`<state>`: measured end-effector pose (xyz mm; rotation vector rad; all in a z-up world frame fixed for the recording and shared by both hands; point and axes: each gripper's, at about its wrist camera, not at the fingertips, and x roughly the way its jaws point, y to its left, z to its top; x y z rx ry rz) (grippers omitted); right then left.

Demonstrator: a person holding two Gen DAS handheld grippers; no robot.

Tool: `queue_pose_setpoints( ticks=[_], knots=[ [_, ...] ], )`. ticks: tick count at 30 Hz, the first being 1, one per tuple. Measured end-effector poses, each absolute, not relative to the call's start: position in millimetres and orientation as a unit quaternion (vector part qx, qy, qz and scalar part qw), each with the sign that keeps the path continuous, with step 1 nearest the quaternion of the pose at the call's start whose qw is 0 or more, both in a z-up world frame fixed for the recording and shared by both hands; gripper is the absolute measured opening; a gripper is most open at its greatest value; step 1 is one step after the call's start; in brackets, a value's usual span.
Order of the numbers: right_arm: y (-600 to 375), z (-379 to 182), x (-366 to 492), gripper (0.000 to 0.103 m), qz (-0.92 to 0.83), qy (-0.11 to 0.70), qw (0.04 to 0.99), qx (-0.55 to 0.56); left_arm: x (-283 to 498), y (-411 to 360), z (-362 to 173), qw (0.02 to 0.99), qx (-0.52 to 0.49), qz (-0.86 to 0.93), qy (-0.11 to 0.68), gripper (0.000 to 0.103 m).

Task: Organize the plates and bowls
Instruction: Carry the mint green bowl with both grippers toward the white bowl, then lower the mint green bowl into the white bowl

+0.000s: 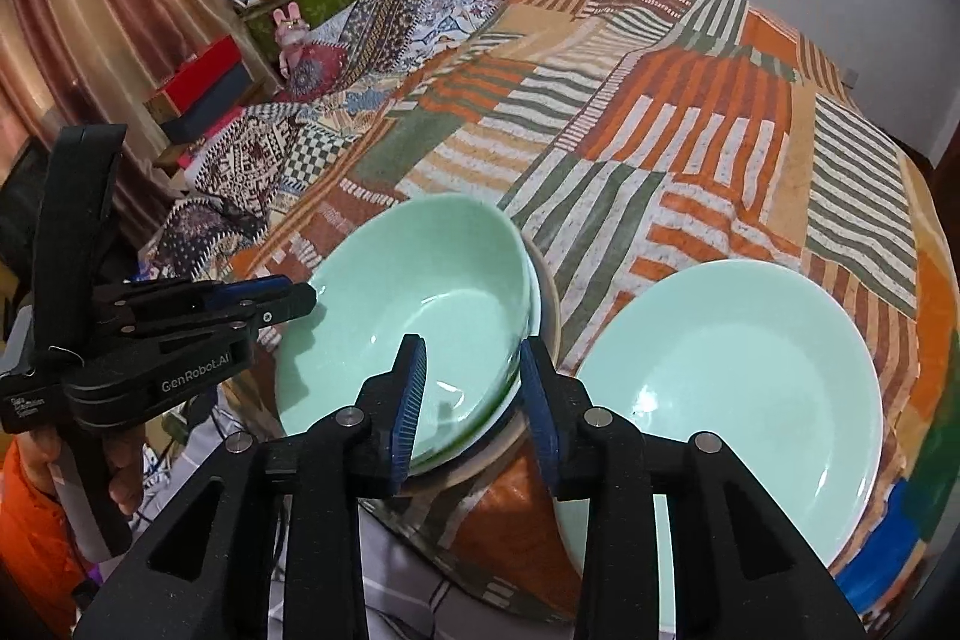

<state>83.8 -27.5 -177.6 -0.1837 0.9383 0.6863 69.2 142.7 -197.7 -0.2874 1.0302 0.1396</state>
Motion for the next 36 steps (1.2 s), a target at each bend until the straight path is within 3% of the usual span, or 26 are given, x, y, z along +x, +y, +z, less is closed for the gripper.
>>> queue_pose_setpoints(
  ticks=[4, 6, 9, 36],
  knots=[
    [-31, -173, 85, 0.032, 0.323, 0.437, 0.836, -0.082, 65, 142, -186, 0.866, -0.141, 0.062, 0.476, 0.023],
    [-33, -172, 85, 0.035, 0.320, 0.434, 0.839, -0.079, 61, 142, -181, 0.871, -0.143, 0.063, 0.466, 0.035],
    [-37, -173, 87, 0.038, 0.317, 0.437, 0.839, -0.071, 57, 144, -178, 0.875, -0.147, 0.065, 0.457, 0.045],
    [-31, -212, 110, 0.044, 0.321, 0.493, 0.807, -0.053, 73, 152, -241, 0.833, -0.204, 0.036, 0.512, 0.045]
  ],
)
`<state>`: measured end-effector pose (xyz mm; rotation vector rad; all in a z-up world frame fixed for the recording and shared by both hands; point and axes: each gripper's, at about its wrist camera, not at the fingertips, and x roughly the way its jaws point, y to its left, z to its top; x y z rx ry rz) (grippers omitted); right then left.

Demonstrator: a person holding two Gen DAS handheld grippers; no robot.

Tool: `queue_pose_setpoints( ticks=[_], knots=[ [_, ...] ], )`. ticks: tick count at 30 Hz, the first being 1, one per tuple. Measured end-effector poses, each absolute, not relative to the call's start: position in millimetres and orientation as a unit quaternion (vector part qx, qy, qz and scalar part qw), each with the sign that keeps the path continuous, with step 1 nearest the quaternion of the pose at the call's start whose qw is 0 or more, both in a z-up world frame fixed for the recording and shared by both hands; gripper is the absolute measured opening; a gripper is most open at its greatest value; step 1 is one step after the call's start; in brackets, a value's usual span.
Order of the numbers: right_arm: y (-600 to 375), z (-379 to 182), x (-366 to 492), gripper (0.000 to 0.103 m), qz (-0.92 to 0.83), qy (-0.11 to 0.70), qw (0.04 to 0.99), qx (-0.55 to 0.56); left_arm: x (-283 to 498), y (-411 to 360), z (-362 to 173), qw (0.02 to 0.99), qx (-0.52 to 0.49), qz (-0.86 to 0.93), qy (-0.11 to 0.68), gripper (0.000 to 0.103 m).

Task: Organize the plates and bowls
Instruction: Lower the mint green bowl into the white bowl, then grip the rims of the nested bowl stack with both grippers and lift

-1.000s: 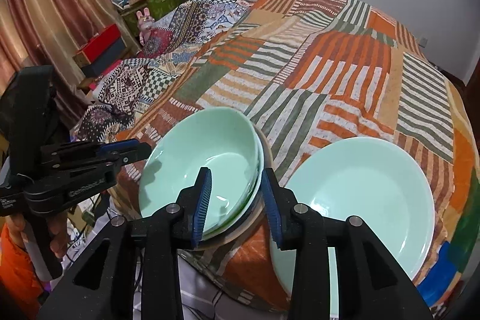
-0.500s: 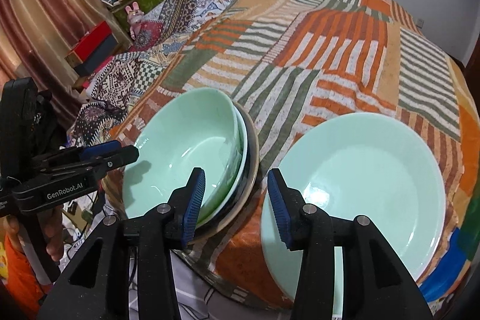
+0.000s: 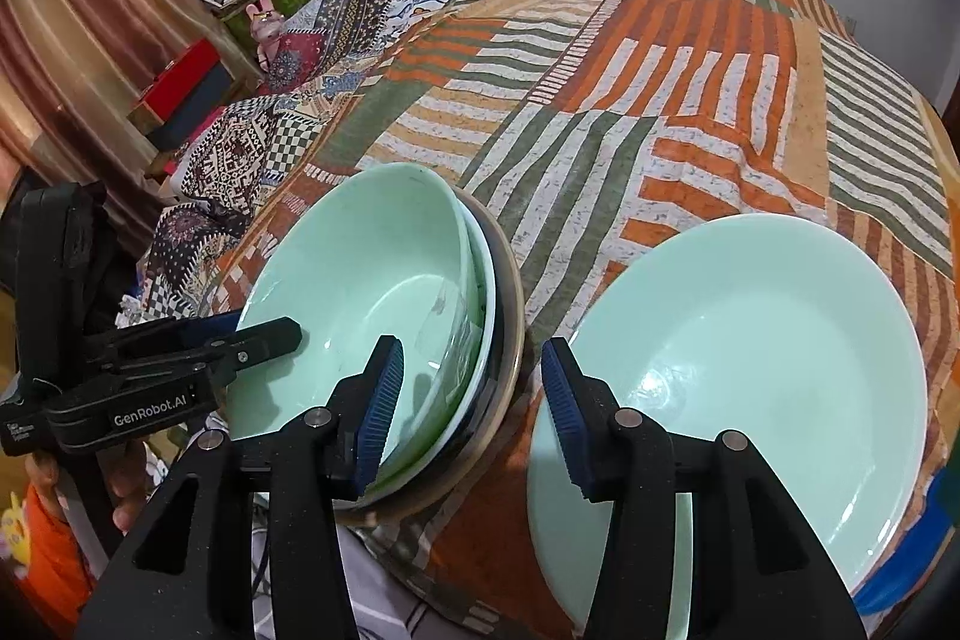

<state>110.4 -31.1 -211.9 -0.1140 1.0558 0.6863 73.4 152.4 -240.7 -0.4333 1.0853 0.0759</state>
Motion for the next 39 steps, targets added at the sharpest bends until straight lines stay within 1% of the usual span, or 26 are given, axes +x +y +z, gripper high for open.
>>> queue_pose_setpoints(
  ticks=[2, 4, 6, 8, 15, 26, 30, 39],
  knots=[
    [-29, -212, 110, 0.044, 0.322, 0.490, 0.808, -0.055, 77, 150, -244, 0.831, -0.202, 0.030, 0.517, 0.045],
    [-28, -213, 111, 0.042, 0.322, 0.492, 0.807, -0.058, 80, 149, -246, 0.831, -0.204, 0.026, 0.517, 0.045],
    [-27, -215, 111, 0.038, 0.327, 0.495, 0.803, -0.056, 82, 146, -245, 0.833, -0.204, 0.021, 0.515, 0.039],
    [-26, -214, 110, 0.037, 0.325, 0.493, 0.805, -0.061, 84, 144, -243, 0.834, -0.201, 0.019, 0.514, 0.037],
    [-25, -212, 112, 0.036, 0.317, 0.502, 0.802, -0.062, 83, 147, -241, 0.828, -0.222, 0.026, 0.514, 0.037],
    [-29, -204, 110, 0.036, 0.313, 0.509, 0.800, -0.048, 77, 141, -222, 0.837, -0.214, 0.038, 0.503, 0.037],
    [-29, -196, 106, 0.036, 0.317, 0.500, 0.805, -0.050, 73, 146, -209, 0.843, -0.234, 0.048, 0.481, 0.037],
    [-35, -174, 100, 0.036, 0.326, 0.477, 0.815, -0.034, 65, 142, -168, 0.869, -0.227, 0.048, 0.437, 0.037]
  ],
)
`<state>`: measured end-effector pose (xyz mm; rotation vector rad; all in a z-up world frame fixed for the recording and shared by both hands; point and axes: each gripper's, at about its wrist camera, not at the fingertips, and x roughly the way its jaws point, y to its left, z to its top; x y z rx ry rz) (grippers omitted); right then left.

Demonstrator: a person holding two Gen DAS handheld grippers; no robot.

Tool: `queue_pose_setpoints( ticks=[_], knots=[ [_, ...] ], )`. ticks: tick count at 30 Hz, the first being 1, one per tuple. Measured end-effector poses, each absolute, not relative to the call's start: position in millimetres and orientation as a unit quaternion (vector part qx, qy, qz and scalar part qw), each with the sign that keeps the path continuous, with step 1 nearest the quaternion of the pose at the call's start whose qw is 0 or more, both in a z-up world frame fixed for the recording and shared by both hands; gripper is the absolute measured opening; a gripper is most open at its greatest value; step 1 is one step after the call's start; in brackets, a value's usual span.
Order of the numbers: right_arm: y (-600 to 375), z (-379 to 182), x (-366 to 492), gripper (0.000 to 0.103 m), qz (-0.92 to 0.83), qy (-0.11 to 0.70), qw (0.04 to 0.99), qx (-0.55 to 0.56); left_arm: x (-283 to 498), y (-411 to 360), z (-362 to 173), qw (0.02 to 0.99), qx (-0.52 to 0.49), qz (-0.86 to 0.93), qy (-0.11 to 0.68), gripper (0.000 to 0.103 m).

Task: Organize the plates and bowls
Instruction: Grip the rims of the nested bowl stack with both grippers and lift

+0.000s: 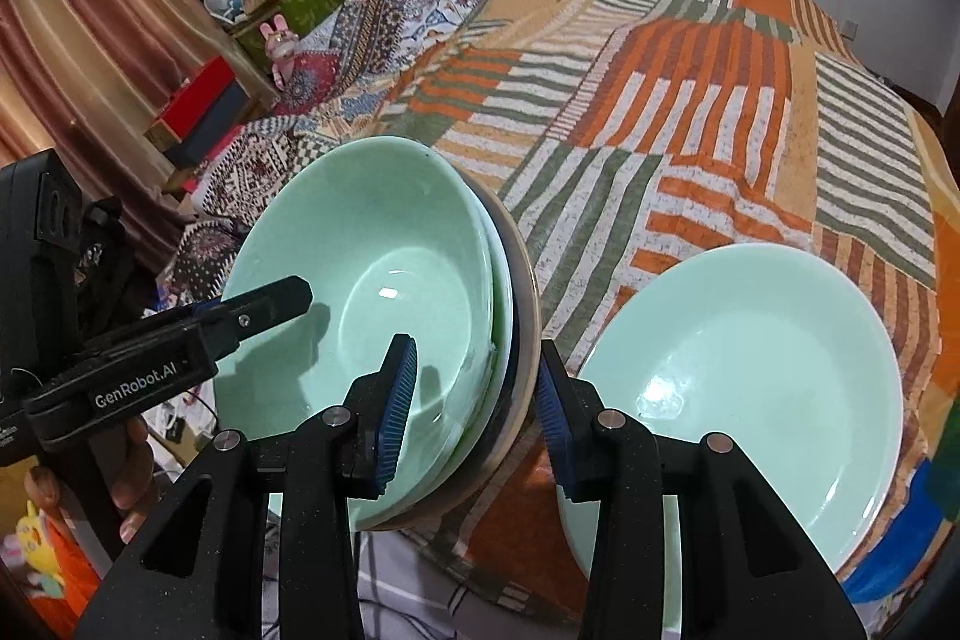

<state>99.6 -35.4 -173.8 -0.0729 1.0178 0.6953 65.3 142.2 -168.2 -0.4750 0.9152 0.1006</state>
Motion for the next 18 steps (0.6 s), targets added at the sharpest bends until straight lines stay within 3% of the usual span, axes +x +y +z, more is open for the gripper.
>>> queue_pose_setpoints(
  ticks=[18],
  knots=[
    [-89, -138, 94, 0.036, 0.302, 0.432, 0.850, 0.017, 69, 93, -120, 0.895, -0.187, 0.002, 0.404, 0.037]
  ],
)
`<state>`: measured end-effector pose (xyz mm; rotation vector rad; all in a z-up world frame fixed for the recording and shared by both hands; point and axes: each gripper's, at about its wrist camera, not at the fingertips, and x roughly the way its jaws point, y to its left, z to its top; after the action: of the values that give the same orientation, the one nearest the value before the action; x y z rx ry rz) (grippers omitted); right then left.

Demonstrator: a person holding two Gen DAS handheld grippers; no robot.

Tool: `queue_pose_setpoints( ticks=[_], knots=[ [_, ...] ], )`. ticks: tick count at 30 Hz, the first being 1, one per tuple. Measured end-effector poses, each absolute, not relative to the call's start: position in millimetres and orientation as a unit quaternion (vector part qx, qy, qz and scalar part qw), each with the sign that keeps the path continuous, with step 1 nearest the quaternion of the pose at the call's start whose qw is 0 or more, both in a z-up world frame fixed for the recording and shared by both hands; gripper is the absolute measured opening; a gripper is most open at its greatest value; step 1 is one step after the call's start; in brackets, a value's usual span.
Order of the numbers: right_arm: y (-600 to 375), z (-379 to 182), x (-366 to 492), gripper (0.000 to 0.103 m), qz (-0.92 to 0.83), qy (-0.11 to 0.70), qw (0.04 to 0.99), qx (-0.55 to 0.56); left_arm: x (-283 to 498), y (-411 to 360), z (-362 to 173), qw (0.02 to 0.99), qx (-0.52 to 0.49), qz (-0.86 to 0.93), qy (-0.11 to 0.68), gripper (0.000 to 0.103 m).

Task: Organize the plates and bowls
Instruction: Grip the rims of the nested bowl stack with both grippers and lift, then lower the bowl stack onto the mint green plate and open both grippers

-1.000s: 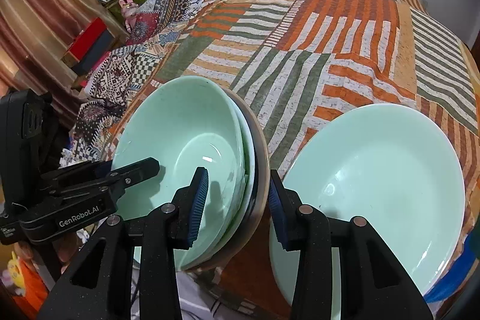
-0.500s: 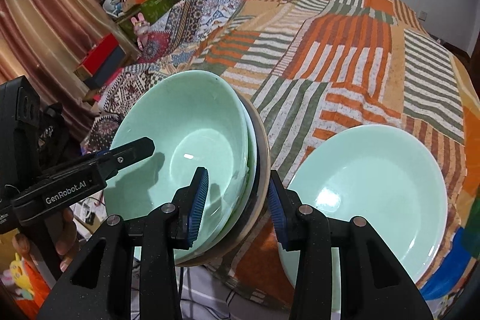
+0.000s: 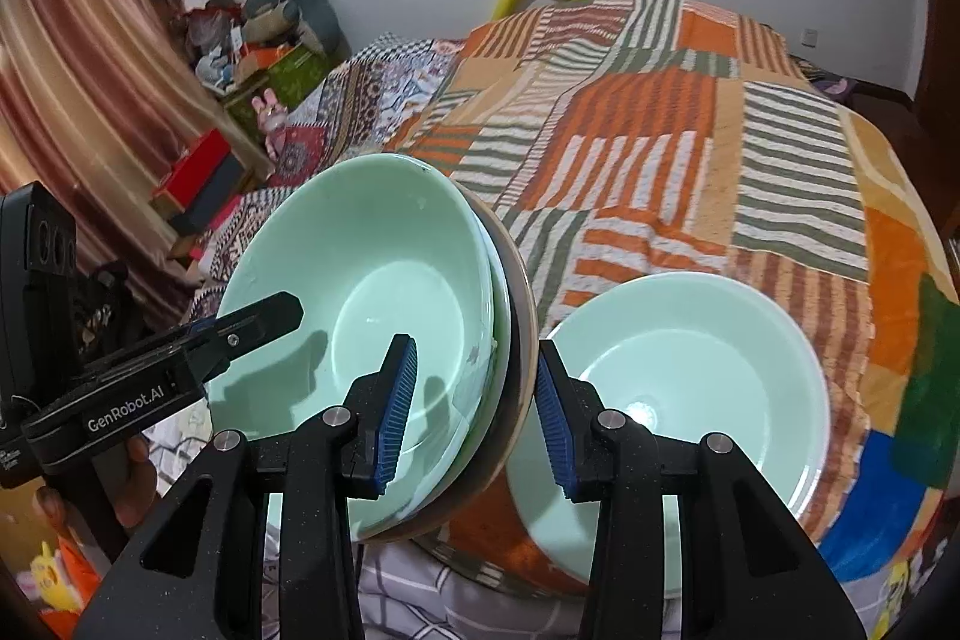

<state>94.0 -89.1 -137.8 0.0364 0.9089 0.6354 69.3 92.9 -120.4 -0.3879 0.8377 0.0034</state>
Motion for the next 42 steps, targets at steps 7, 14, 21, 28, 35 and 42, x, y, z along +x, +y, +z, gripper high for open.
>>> queue_pose_setpoints(
  ticks=[7, 14, 21, 28, 35, 42],
  knots=[
    [-113, -129, 92, 0.036, 0.285, 0.418, 0.862, 0.033, 73, 71, -110, 0.899, -0.175, -0.020, 0.400, 0.037],
    [-134, -123, 88, 0.036, 0.270, 0.407, 0.872, 0.043, 79, 50, -105, 0.900, -0.165, -0.040, 0.401, 0.037],
    [-155, -121, 85, 0.036, 0.255, 0.401, 0.878, 0.055, 86, 31, -103, 0.900, -0.151, -0.057, 0.406, 0.037],
    [-175, -124, 86, 0.036, 0.239, 0.403, 0.881, 0.066, 94, 12, -109, 0.895, -0.141, -0.073, 0.416, 0.037],
    [-190, -129, 86, 0.036, 0.221, 0.411, 0.881, 0.075, 104, -5, -121, 0.887, -0.132, -0.088, 0.433, 0.037],
    [-201, -137, 87, 0.036, 0.209, 0.422, 0.878, 0.083, 114, -16, -134, 0.877, -0.126, -0.098, 0.453, 0.037]
  ],
)
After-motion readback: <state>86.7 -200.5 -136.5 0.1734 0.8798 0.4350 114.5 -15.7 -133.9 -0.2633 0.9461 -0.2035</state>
